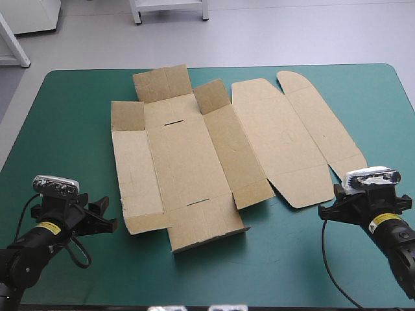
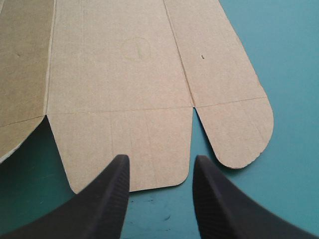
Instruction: Fold the box
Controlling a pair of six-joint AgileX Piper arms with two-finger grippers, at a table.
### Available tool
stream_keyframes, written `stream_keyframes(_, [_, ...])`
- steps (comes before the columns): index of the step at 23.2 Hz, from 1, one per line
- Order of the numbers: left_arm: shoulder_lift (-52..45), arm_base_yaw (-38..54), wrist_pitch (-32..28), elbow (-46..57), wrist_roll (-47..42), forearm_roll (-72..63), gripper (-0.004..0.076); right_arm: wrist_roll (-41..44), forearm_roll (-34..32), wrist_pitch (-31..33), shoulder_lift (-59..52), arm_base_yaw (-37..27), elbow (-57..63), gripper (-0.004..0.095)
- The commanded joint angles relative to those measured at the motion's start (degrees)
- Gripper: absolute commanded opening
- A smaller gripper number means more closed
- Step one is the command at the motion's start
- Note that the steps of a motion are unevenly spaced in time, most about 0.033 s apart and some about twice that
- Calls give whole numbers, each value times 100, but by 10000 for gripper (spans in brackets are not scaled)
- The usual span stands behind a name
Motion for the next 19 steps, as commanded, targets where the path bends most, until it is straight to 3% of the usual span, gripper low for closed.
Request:
stream_keyframes(1, [-12, -38, -304, -144, -40, -80, 357, -21, -55, -389, -6, -18, -161, 377])
stream_keyframes(13, [58, -38, -292, -201, -315, -80, 359, 2, -55, -389, -6, -18, -161, 378])
stream_keyframes(19, [984, -27, -658, -936, -864, -64, 416, 63, -55, -126, 295, -18, -650, 449])
